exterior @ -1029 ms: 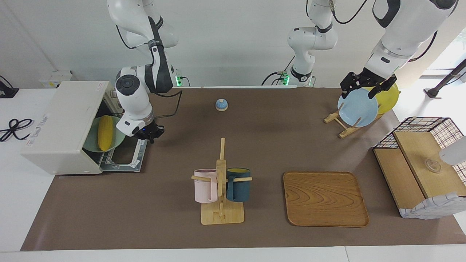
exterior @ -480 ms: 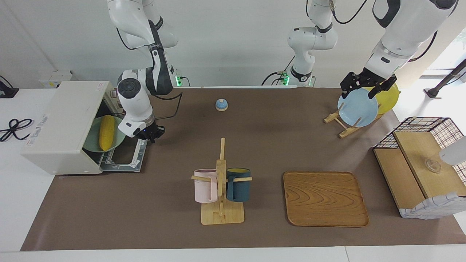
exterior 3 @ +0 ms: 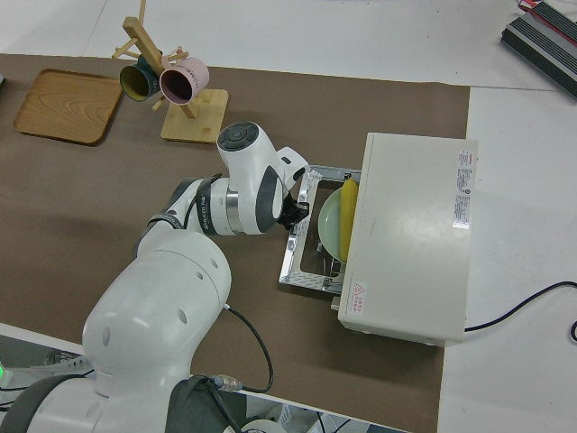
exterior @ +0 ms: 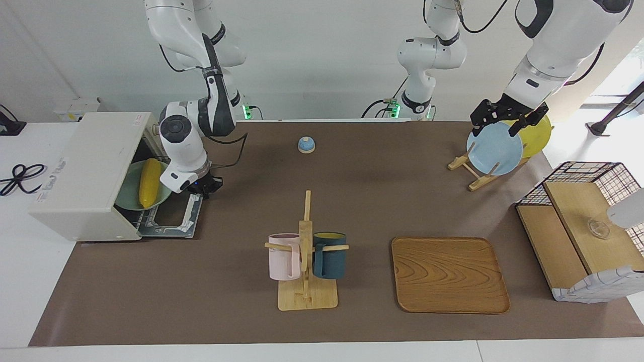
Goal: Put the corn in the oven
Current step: 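Release the corn inside the oven and pull the right gripper out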
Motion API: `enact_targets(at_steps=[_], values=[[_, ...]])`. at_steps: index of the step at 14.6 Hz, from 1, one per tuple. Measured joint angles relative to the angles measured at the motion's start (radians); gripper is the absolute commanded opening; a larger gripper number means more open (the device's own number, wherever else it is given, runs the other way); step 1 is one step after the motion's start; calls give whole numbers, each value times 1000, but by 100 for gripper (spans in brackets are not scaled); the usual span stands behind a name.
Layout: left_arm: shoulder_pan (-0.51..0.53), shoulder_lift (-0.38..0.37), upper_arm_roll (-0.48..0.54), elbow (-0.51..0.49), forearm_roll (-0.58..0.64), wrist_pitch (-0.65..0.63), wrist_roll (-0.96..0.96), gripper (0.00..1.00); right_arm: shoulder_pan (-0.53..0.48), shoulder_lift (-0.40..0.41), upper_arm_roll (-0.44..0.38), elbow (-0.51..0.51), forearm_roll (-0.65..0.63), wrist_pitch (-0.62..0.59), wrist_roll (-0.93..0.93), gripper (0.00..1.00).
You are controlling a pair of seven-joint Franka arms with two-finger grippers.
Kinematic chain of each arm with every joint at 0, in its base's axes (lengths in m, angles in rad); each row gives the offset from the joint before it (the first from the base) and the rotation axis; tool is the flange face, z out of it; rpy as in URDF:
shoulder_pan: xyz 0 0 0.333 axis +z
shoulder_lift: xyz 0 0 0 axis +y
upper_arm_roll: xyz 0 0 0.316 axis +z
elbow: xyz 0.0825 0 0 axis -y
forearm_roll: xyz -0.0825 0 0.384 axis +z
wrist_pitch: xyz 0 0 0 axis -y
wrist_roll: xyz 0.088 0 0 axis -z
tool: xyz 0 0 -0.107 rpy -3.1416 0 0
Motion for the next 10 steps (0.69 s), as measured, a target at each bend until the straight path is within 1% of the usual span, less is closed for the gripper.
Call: enact_targets(at_steps=[2,5,7,10], values=[[0,0,0,0,0,0,0,100,0,0,4,32,-3,-57,-9,0],[0,0,0,0,0,0,0,100,-2,-8,6,127,0,-215,-64,0],[0,0,0,0,0,0,0,100,-21,-30,6,182,3,-300,-126,0],[0,0,0,0,0,0,0,100,-81,-79,4,254,2,-415,-227,0]])
